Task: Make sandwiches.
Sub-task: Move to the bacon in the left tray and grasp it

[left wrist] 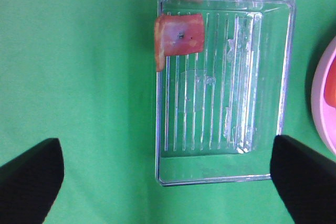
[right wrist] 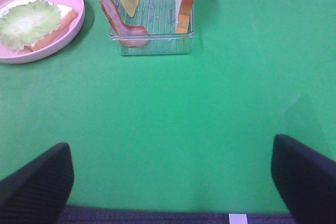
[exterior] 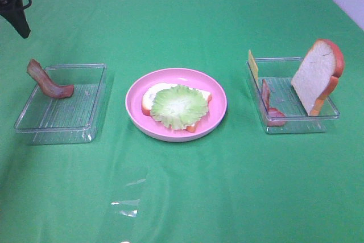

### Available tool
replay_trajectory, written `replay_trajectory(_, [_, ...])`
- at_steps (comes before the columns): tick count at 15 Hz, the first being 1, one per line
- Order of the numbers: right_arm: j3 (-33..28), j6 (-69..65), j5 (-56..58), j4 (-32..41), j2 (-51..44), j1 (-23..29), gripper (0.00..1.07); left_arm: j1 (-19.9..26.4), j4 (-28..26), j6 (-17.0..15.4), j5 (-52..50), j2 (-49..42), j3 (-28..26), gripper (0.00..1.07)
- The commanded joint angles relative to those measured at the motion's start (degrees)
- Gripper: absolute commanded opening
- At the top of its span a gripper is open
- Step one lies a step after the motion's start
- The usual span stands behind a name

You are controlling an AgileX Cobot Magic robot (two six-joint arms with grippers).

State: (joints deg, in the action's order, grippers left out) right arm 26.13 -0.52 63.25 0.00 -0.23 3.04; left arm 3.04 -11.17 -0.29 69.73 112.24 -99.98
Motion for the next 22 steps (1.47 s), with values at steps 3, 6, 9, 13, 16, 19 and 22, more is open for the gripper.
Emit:
replay_trajectory(3, [-0.06, 0.52, -0.11, 0.00, -1.83, -0.29, 0.97, 0.00, -0.80, 2.69, -3.95, 3.15, 0.46, 1.00])
replay_trajectory(6, [-0.06, 0.52, -0.11, 0.00, -1.83, -0.29, 0.97, 0.00, -0.92, 2.64, -6.07, 5.67, 0.23, 1.00])
replay_trajectory(9, [-0.06, 0.52, -0.11, 0.00, -1.83, -0.29, 0.97, 0.00, -1.72, 3.04, -7.73, 11.75, -1.26, 1.00])
replay_trajectory(13, [-0.06, 0.52, -0.11, 0.00, -1.83, -0.29, 0.97, 0.00, -2.41, 3.55, -9.57, 15.64, -2.98, 0.99])
replay_trajectory(16, [-0.06, 0.52, -0.11, 0.00, -1.83, -0.29, 0.97, 0.00, -2.41, 3.61, -11.63, 15.93, -2.98, 0.97])
replay_trajectory(19, [-0.06, 0.52, -0.11, 0.00, -1.83, -0.29, 0.97, 0.00, -2.98, 3.61, -12.43, 15.93, -2.98, 0.85])
replay_trajectory(22, [-0.06, 0.52, -0.11, 0.00, -1.83, -0.29, 0.97, 0.00, -4.24, 3.55, -12.83, 15.93, -2.98, 0.70])
